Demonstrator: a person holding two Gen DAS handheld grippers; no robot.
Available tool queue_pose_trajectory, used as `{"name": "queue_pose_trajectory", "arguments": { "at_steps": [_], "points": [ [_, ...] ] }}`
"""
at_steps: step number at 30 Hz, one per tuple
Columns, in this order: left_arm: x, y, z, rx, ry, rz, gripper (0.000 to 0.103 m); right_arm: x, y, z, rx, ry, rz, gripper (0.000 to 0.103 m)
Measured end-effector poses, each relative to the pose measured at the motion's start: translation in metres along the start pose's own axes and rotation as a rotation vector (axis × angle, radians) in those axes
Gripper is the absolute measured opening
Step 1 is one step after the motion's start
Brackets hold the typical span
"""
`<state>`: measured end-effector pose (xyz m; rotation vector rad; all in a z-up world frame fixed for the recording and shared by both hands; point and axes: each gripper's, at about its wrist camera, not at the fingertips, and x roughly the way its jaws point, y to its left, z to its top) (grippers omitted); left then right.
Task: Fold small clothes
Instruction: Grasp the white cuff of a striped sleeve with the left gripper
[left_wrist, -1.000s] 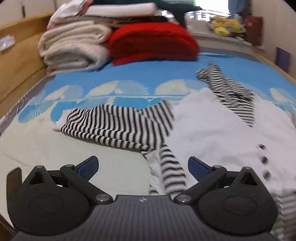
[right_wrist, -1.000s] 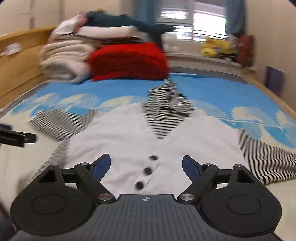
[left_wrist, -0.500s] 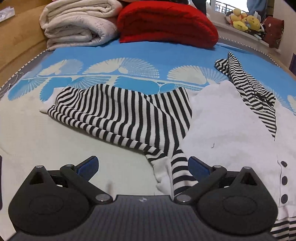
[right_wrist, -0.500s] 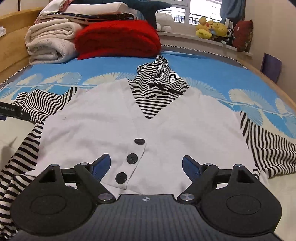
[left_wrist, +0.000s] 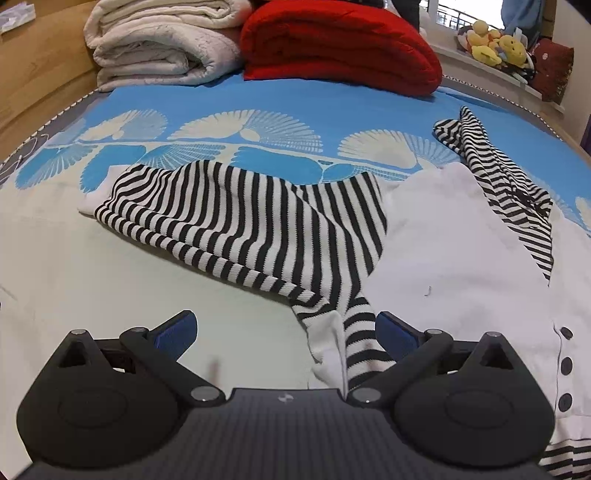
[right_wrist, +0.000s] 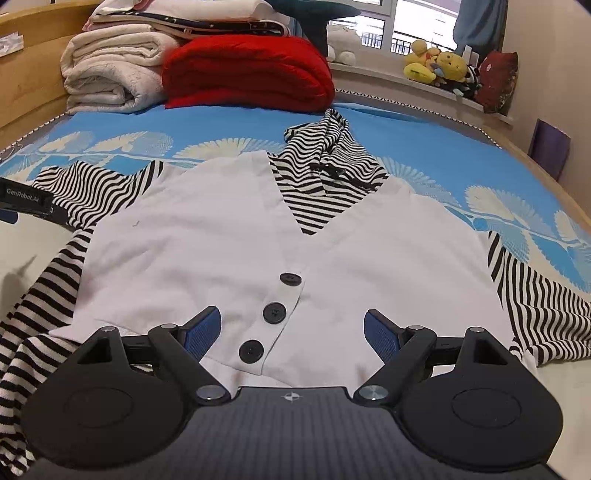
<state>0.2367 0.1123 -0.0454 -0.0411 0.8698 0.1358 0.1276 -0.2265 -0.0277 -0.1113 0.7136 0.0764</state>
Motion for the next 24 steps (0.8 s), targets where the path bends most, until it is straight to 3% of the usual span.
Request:
{"name": "queue_pose_trajectory", "arguments": {
  "at_steps": [3, 7, 11, 16, 19, 20, 21, 22, 23, 24],
  "points": [
    [0.011, 0.025, 0.018, -0.072, 0.007, 0.007, 0.103, 0.002, 0.001, 0.000, -0.002, 0.008, -0.011, 0.086],
    [0.043, 0.093, 0.055, -0.299, -0.027, 0.071, 0.103, 0.003, 0.000, 0.000, -0.006, 0.008, -0.022, 0.086],
    [0.080, 0.151, 0.066, -0.479, 0.018, 0.074, 0.103, 0.006, -0.003, -0.002, -0.015, 0.015, -0.037, 0.086],
    [0.119, 0.185, 0.063, -0.639, 0.111, -0.020, 0.103, 0.015, -0.008, -0.004, -0.010, 0.050, -0.058, 0.086],
    [0.120, 0.194, 0.066, -0.746, 0.056, -0.043, 0.100, 0.019, -0.008, -0.002, -0.010, 0.056, -0.063, 0.086],
    [0.119, 0.199, 0.067, -0.788, 0.034, -0.077, 0.093, 0.019, -0.007, -0.001, -0.015, 0.055, -0.062, 0.086],
    [0.118, 0.202, 0.070, -0.831, 0.010, -0.107, 0.057, 0.018, -0.005, 0.000, -0.024, 0.051, -0.060, 0.086],
    [0.117, 0.203, 0.075, -0.849, 0.002, -0.113, 0.014, 0.017, -0.004, 0.001, -0.034, 0.045, -0.061, 0.086],
    [0.114, 0.203, 0.081, -0.854, 0.005, -0.103, 0.003, 0.015, -0.004, 0.002, -0.043, 0.035, -0.065, 0.086],
    [0.108, 0.199, 0.088, -0.848, 0.000, -0.085, 0.004, 0.012, -0.004, 0.003, -0.047, 0.025, -0.069, 0.086]
  ]
}}
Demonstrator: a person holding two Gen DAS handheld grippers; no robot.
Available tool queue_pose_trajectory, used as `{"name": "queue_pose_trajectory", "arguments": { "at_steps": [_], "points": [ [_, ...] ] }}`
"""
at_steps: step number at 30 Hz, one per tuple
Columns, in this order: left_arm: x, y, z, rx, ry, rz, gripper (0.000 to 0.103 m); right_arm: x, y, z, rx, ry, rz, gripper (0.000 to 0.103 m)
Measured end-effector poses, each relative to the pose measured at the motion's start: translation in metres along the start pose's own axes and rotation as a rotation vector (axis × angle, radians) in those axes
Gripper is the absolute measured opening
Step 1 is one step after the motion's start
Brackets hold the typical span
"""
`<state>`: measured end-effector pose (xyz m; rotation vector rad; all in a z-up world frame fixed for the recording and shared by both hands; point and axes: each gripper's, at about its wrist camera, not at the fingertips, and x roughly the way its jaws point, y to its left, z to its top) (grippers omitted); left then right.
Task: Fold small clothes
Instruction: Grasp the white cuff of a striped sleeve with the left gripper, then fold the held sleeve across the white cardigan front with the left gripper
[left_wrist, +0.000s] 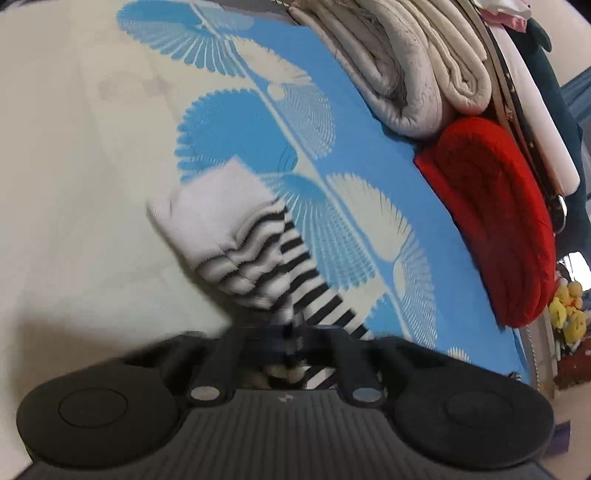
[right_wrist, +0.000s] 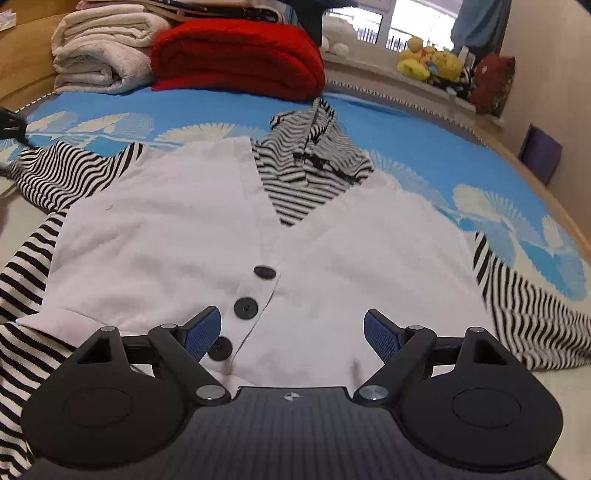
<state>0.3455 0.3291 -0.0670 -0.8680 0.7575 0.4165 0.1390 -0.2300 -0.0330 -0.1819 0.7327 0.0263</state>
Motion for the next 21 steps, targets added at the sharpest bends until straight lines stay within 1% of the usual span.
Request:
{"name": "queue_pose_trajectory", "arguments": {
  "at_steps": [1, 2, 4, 5, 6, 7, 8, 9, 10, 11, 12, 13, 14, 15, 16, 17, 18, 19, 21],
  "points": [
    [-0.008, -0.014, 0.002, 0.030, -0.029, 0.014, 0.004, -0.004, -0.003, 0.001, 0.001, -0.012, -0.001, 0.086],
    [-0.018, -0.032, -0.002, 0.086, -0.067, 0.018, 0.004, -0.007, -0.006, 0.002, 0.007, -0.022, -0.003, 0.086],
    [-0.048, -0.081, -0.022, 0.250, -0.150, -0.023, 0.004, -0.017, -0.018, 0.002, 0.035, -0.040, -0.015, 0.086],
    [-0.061, -0.104, -0.036, 0.308, -0.173, -0.053, 0.004, -0.020, -0.024, 0.001, 0.053, -0.045, -0.022, 0.086],
    [-0.075, -0.133, -0.058, 0.381, -0.185, -0.107, 0.004, -0.023, -0.033, 0.001, 0.081, -0.048, -0.030, 0.086],
    [-0.087, -0.158, -0.083, 0.442, -0.180, -0.164, 0.004, -0.025, -0.041, 0.000, 0.110, -0.046, -0.036, 0.086],
    [-0.098, -0.185, -0.112, 0.513, -0.158, -0.228, 0.004, -0.026, -0.049, 0.000, 0.138, -0.039, -0.043, 0.085],
    [-0.107, -0.210, -0.151, 0.591, -0.119, -0.305, 0.008, -0.026, -0.055, 0.000, 0.165, -0.031, -0.053, 0.085],
    [-0.112, -0.227, -0.189, 0.651, -0.063, -0.368, 0.039, -0.026, -0.061, 0.000, 0.190, -0.029, -0.059, 0.085],
    [-0.114, -0.244, -0.235, 0.749, 0.053, -0.446, 0.067, -0.028, -0.068, 0.000, 0.214, -0.035, -0.061, 0.085],
    [-0.112, -0.252, -0.270, 0.838, 0.167, -0.492, 0.102, -0.030, -0.072, 0.000, 0.231, -0.041, -0.064, 0.085],
    [-0.113, -0.255, -0.305, 0.922, 0.238, -0.508, 0.099, -0.031, -0.077, 0.001, 0.246, -0.047, -0.067, 0.085],
    [-0.117, -0.252, -0.333, 1.007, 0.257, -0.504, 0.100, -0.033, -0.082, 0.002, 0.262, -0.055, -0.075, 0.085],
    [-0.122, -0.244, -0.352, 1.083, 0.241, -0.497, 0.100, -0.034, -0.088, 0.002, 0.277, -0.062, -0.088, 0.085],
    [-0.127, -0.233, -0.362, 1.137, 0.219, -0.484, 0.103, -0.035, -0.093, 0.000, 0.293, -0.066, -0.104, 0.085],
    [-0.130, -0.219, -0.362, 1.163, 0.198, -0.461, 0.103, -0.036, -0.098, -0.001, 0.306, -0.065, -0.112, 0.085],
    [-0.132, -0.203, -0.358, 1.164, 0.180, -0.420, 0.103, -0.037, -0.102, -0.003, 0.317, -0.063, -0.113, 0.085],
    [-0.132, -0.188, -0.347, 1.154, 0.164, -0.363, 0.103, -0.037, -0.107, -0.006, 0.332, -0.060, -0.108, 0.085],
    [-0.129, -0.162, -0.324, 1.095, 0.139, -0.244, 0.103, -0.034, -0.112, -0.008, 0.355, -0.049, -0.088, 0.085]
  ]
}}
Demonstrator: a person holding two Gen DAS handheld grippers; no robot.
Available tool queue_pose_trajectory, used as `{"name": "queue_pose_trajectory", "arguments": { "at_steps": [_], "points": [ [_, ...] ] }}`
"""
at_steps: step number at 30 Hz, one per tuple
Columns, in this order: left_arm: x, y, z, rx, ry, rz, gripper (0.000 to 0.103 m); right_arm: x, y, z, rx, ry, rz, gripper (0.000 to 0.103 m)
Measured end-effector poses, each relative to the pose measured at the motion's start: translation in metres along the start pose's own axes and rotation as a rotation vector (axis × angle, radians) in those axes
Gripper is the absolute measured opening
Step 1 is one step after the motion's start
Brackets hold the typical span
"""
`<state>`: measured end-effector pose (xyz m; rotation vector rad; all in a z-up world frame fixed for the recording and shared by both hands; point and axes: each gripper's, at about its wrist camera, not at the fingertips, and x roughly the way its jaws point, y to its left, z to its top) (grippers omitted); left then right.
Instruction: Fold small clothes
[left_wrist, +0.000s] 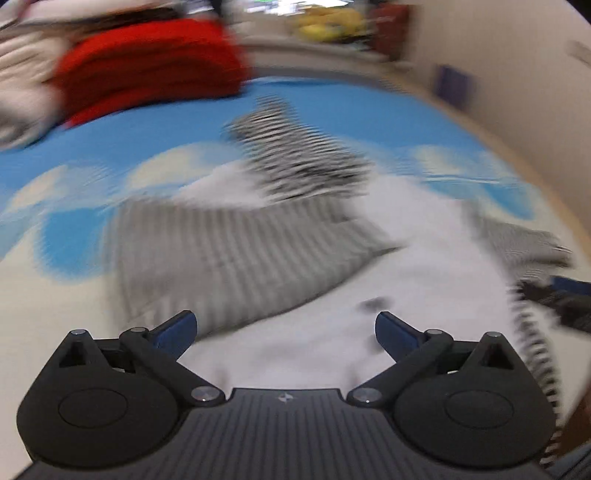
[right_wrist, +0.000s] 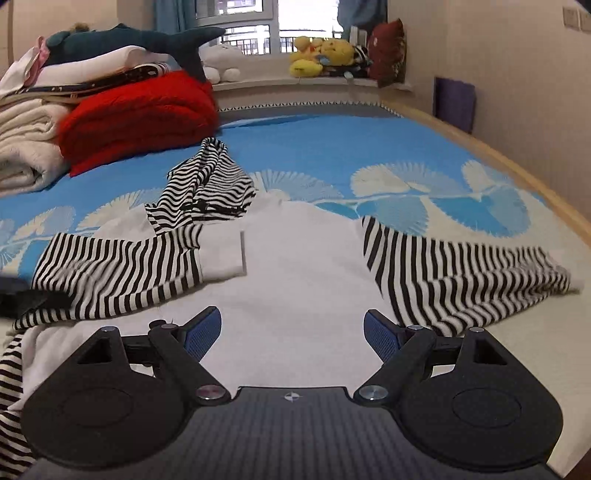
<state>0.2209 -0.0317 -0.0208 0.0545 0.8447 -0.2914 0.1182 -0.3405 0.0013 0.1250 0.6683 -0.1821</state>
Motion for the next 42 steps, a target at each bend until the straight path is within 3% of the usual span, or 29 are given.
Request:
{"name": "queue_pose_trajectory", "arguments": {
  "at_steps": [3, 5, 9, 11, 14, 22, 23, 24, 25, 28, 30, 33, 35, 37, 38, 39, 42],
  "points": [
    [-0.002, 0.059, -0.008, -0.152, -0.016, 0.127, 0.103, 0.007, -0.004, 0.005, 0.077, 0.010, 0.064, 0.085],
    [0.009, 0.088, -0.011, -0.243, -0.020, 0.194, 0.103, 0.015, -0.005, 0.014, 0.187, 0.017, 0.164, 0.085],
    [0.042, 0.124, -0.009, -0.323, 0.093, 0.188, 0.103, 0.055, 0.003, 0.035, 0.330, 0.065, 0.277, 0.085],
    [0.054, 0.131, -0.007, -0.341, 0.152, 0.120, 0.103, 0.085, 0.010, 0.045, 0.344, 0.108, 0.323, 0.085],
    [0.061, 0.140, -0.007, -0.385, 0.173, 0.060, 0.103, 0.127, 0.018, 0.052, 0.385, 0.134, 0.328, 0.085],
    [0.075, 0.136, -0.012, -0.283, 0.293, 0.203, 0.103, 0.199, 0.028, 0.049, 0.481, 0.176, 0.252, 0.084],
    [0.077, 0.138, -0.013, -0.286, 0.301, 0.228, 0.103, 0.202, 0.031, 0.047, 0.471, 0.179, 0.262, 0.079],
    [0.077, 0.141, -0.014, -0.289, 0.302, 0.247, 0.103, 0.202, 0.039, 0.048, 0.427, 0.167, 0.275, 0.053],
    [0.078, 0.143, -0.014, -0.295, 0.298, 0.257, 0.103, 0.201, 0.047, 0.050, 0.367, 0.149, 0.280, 0.020],
    [0.076, 0.148, -0.014, -0.301, 0.277, 0.322, 0.103, 0.182, 0.067, 0.061, 0.222, 0.091, 0.283, 0.016],
    [0.074, 0.152, -0.014, -0.302, 0.267, 0.362, 0.103, 0.159, 0.074, 0.073, 0.152, 0.041, 0.283, 0.015],
    [0.071, 0.157, -0.016, -0.331, 0.271, 0.364, 0.103, 0.131, 0.070, 0.082, 0.073, 0.007, 0.255, 0.015],
    [0.070, 0.158, -0.017, -0.347, 0.283, 0.356, 0.103, 0.134, 0.063, 0.075, 0.054, 0.055, 0.210, 0.015],
    [0.070, 0.156, -0.017, -0.350, 0.294, 0.364, 0.103, 0.158, 0.056, 0.054, 0.044, 0.173, 0.174, 0.018],
    [0.070, 0.155, -0.016, -0.350, 0.297, 0.365, 0.103, 0.171, 0.055, 0.043, 0.020, 0.228, 0.140, 0.023],
    [0.068, 0.153, -0.015, -0.348, 0.295, 0.370, 0.103, 0.174, 0.053, 0.036, 0.015, 0.238, 0.125, 0.040],
    [0.058, 0.145, -0.012, -0.318, 0.268, 0.381, 0.103, 0.163, 0.058, 0.047, -0.048, 0.203, 0.077, 0.066]
  ]
}}
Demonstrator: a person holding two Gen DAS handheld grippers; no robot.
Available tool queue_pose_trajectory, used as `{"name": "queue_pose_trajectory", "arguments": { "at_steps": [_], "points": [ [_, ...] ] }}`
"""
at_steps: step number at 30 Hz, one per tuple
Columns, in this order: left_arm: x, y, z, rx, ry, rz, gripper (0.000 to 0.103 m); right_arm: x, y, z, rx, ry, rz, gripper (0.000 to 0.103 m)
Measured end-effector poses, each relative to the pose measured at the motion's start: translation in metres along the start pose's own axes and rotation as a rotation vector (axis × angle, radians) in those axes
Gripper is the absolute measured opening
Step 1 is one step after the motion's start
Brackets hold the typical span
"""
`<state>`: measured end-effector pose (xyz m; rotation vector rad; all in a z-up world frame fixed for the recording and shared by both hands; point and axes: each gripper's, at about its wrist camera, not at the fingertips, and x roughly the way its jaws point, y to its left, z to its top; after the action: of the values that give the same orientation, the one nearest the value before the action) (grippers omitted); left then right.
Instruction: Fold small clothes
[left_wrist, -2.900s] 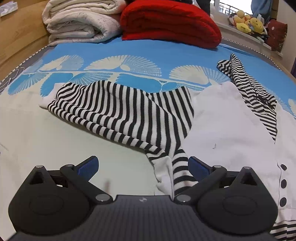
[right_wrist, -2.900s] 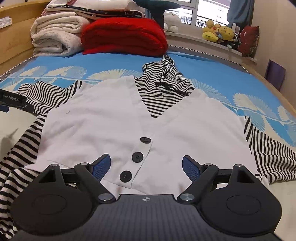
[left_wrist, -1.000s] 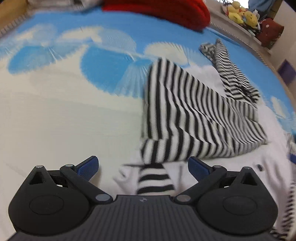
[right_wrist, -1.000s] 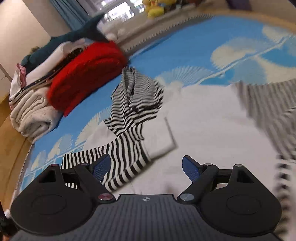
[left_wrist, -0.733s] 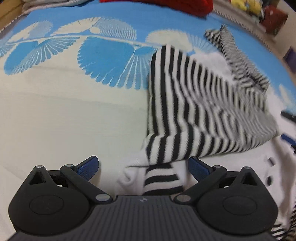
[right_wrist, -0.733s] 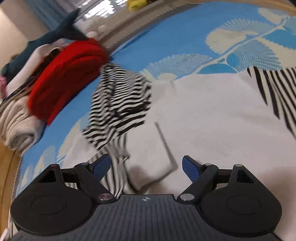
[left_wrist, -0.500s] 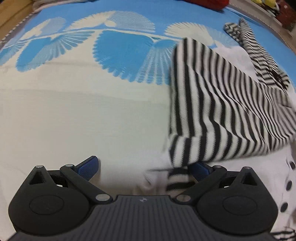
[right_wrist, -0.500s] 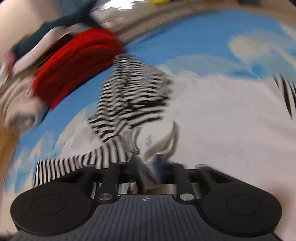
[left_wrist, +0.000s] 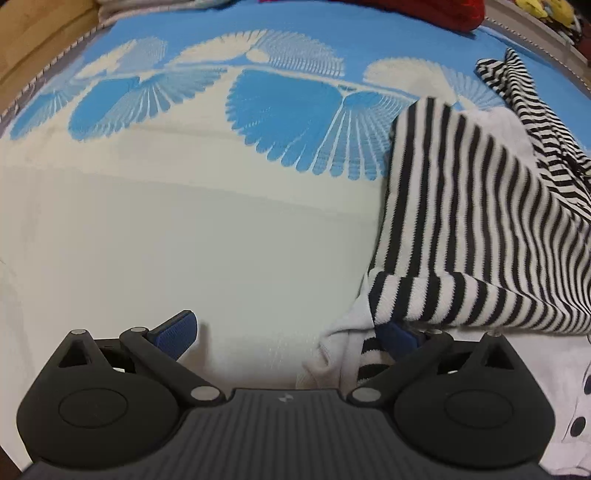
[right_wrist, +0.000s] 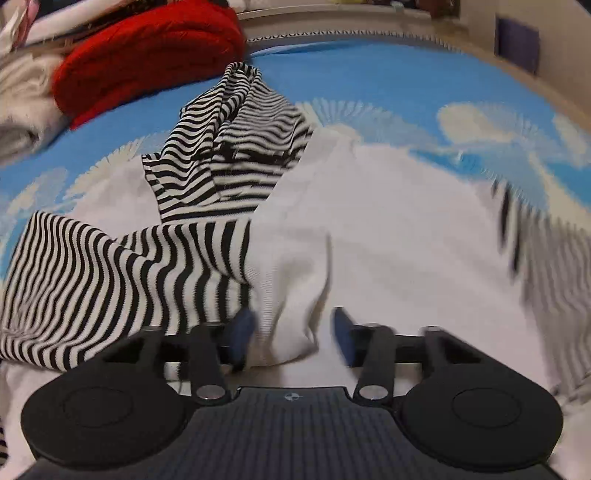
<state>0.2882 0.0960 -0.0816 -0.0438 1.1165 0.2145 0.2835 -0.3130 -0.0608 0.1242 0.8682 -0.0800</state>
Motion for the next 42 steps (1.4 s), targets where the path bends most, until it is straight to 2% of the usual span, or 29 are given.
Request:
{"name": "queue_pose_trajectory", "arguments": {
  "at_steps": [1, 2, 3, 5, 6, 8, 9, 10, 11, 13, 14, 15, 16, 19, 22, 24, 26, 27, 28, 30, 32, 35, 36, 37, 39, 42],
  "points": [
    [-0.006, -0.001, -0.001, 0.006, -0.011, 0.000, 0.103, -0.009, 0.000, 0.004, -0.018, -0.038, -0.023, 0.075],
    [-0.013, -0.001, -0.003, 0.010, -0.026, -0.009, 0.103, -0.021, 0.000, 0.004, -0.029, -0.098, -0.044, 0.079],
    [-0.021, -0.001, -0.005, 0.013, -0.050, -0.026, 0.103, -0.032, 0.001, 0.004, -0.038, -0.170, -0.060, 0.082],
    [-0.036, -0.001, -0.009, 0.018, -0.097, -0.054, 0.103, -0.036, 0.002, 0.004, -0.075, -0.243, -0.040, 0.081],
    [-0.042, -0.002, -0.011, 0.028, -0.120, -0.068, 0.103, -0.032, 0.002, 0.003, -0.095, -0.247, -0.029, 0.077],
    [-0.047, -0.006, -0.010, 0.047, -0.159, -0.090, 0.103, -0.018, 0.006, -0.001, -0.145, -0.212, -0.008, 0.058],
    [-0.047, -0.009, -0.007, 0.058, -0.181, -0.090, 0.103, -0.008, 0.009, -0.004, -0.176, -0.165, -0.005, 0.037],
    [-0.042, -0.012, -0.005, 0.075, -0.192, -0.062, 0.103, 0.002, 0.013, -0.008, -0.202, -0.092, -0.016, 0.028],
    [-0.034, -0.017, -0.002, 0.101, -0.192, -0.017, 0.103, 0.015, 0.015, -0.011, -0.212, -0.020, -0.029, 0.028],
    [-0.008, -0.026, 0.002, 0.160, -0.127, 0.086, 0.103, 0.016, 0.015, -0.015, -0.213, -0.041, -0.033, 0.029],
    [0.004, -0.028, 0.000, 0.169, -0.082, 0.096, 0.103, 0.013, 0.015, -0.011, -0.214, -0.032, -0.034, 0.029],
    [0.010, -0.028, -0.001, 0.155, -0.052, 0.071, 0.103, 0.006, 0.012, -0.008, -0.187, -0.042, -0.025, 0.032],
    [0.012, -0.027, -0.003, 0.128, -0.039, 0.047, 0.103, -0.004, 0.007, -0.004, -0.137, -0.070, -0.007, 0.040],
    [0.006, -0.031, -0.003, 0.149, -0.056, 0.058, 0.103, -0.022, -0.002, -0.002, -0.077, -0.088, -0.003, 0.061],
    [-0.004, -0.029, 0.000, 0.147, -0.084, 0.040, 0.103, -0.032, -0.021, -0.011, -0.016, -0.044, -0.022, 0.061],
    [-0.014, -0.023, 0.001, 0.125, -0.115, 0.017, 0.103, -0.058, -0.035, -0.016, 0.068, -0.059, 0.013, 0.062],
    [-0.021, -0.017, 0.003, 0.104, -0.137, 0.028, 0.103, -0.094, -0.056, -0.020, 0.160, -0.135, 0.062, 0.074],
    [-0.022, -0.014, 0.003, 0.090, -0.139, 0.036, 0.103, -0.110, -0.068, -0.024, 0.206, -0.174, 0.066, 0.084],
    [-0.022, -0.010, 0.004, 0.076, -0.134, 0.036, 0.103, -0.126, -0.084, -0.030, 0.266, -0.216, 0.060, 0.088],
    [-0.020, -0.003, 0.004, 0.044, -0.103, 0.024, 0.103, -0.146, -0.119, -0.047, 0.387, -0.261, 0.010, 0.088],
    [-0.017, 0.002, 0.004, 0.013, -0.066, -0.004, 0.103, -0.159, -0.162, -0.065, 0.543, -0.292, -0.092, 0.087],
    [-0.009, 0.012, 0.003, -0.047, -0.017, -0.030, 0.103, -0.175, -0.229, -0.088, 0.788, -0.385, -0.248, 0.080],
    [-0.006, 0.015, 0.003, -0.064, -0.001, -0.036, 0.103, -0.177, -0.247, -0.095, 0.850, -0.414, -0.279, 0.069],
    [-0.003, 0.017, 0.003, -0.080, 0.012, -0.039, 0.103, -0.177, -0.266, -0.101, 0.900, -0.429, -0.297, 0.051],
    [0.000, 0.020, 0.002, -0.112, 0.031, -0.051, 0.103, -0.171, -0.295, -0.110, 0.954, -0.409, -0.303, 0.025],
    [0.002, 0.019, 0.003, -0.126, 0.034, -0.046, 0.103, -0.152, -0.320, -0.118, 1.033, -0.374, -0.303, 0.025]
  ]
}}
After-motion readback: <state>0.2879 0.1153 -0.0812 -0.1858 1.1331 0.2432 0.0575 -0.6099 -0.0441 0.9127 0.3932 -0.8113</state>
